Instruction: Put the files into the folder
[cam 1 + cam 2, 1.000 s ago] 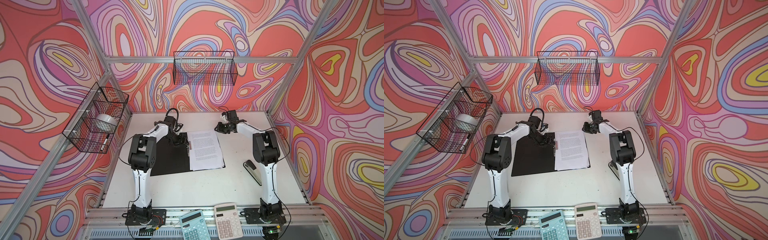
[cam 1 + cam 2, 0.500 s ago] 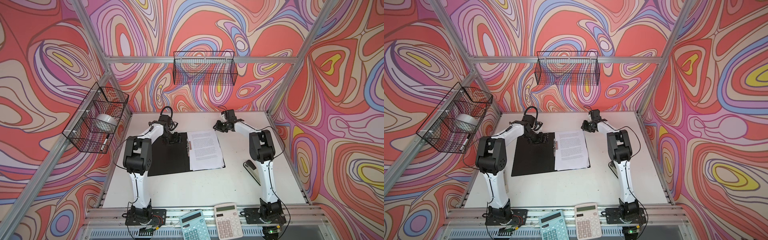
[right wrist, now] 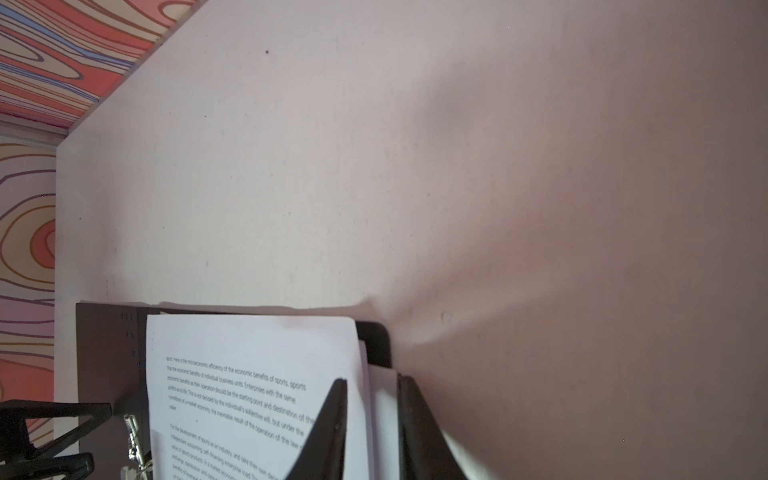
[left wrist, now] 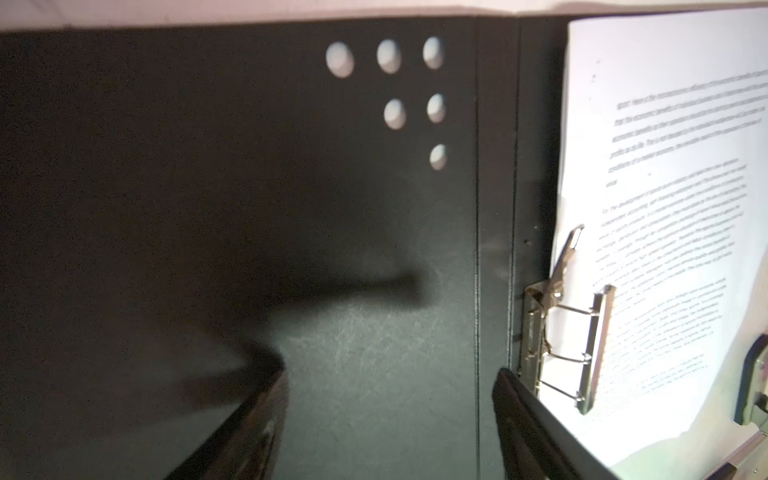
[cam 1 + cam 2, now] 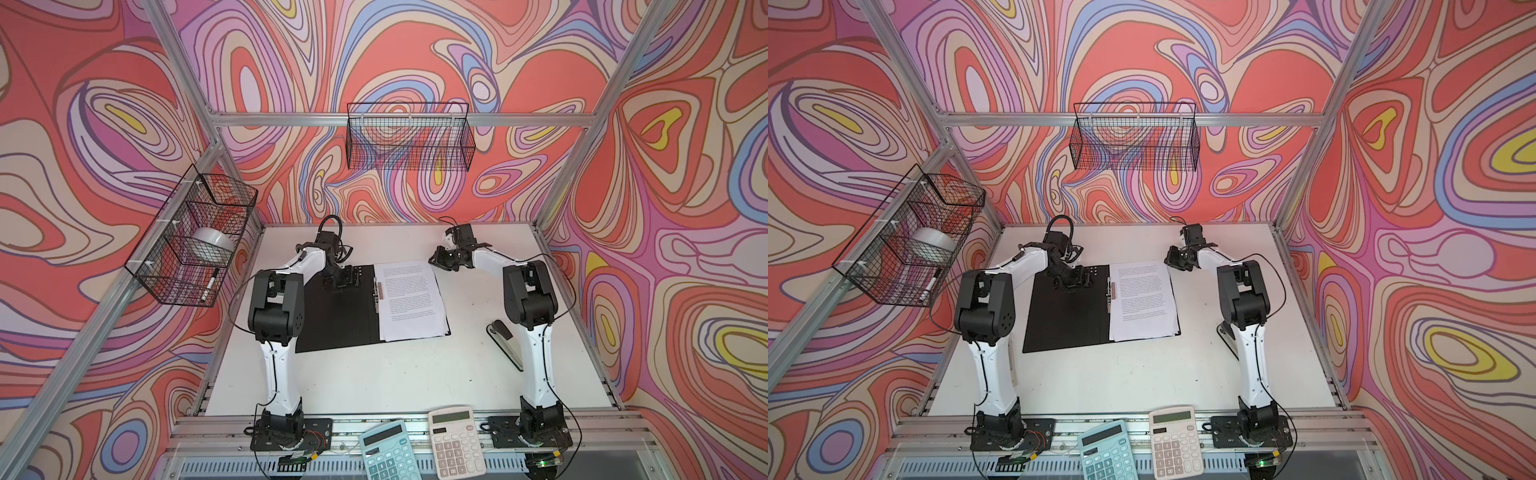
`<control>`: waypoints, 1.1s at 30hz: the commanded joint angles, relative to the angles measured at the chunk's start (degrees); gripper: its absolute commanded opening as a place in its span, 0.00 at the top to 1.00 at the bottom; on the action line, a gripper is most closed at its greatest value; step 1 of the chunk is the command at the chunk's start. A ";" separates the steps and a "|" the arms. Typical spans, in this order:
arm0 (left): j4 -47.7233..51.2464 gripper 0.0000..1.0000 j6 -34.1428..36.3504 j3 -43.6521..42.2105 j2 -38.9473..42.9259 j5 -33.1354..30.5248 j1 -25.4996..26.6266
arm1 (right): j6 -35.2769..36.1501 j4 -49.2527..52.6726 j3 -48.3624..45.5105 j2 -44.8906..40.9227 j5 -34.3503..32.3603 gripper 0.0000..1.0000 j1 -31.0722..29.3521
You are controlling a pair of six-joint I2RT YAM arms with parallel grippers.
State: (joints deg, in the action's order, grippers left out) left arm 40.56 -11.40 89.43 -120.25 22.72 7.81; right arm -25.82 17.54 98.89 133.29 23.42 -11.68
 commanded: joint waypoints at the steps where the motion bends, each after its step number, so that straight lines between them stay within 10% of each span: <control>1: 1.76 0.22 -0.47 1.32 -1.92 1.67 -0.08 | -0.83 -0.09 -0.30 -1.22 1.47 0.76 0.11; 19: 2.86 0.22 0.05 3.36 -3.05 3.82 -0.08 | -0.52 -0.52 -0.39 -2.10 3.72 0.76 0.11; 33: 4.20 0.22 2.87 1.02 6.66 1.69 -0.17 | -1.42 3.52 -17.28 -20.26 3.78 0.76 0.17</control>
State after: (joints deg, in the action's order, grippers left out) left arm 42.44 -10.26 90.85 -116.77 24.71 7.81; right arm -27.09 18.26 86.26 117.32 26.06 -11.68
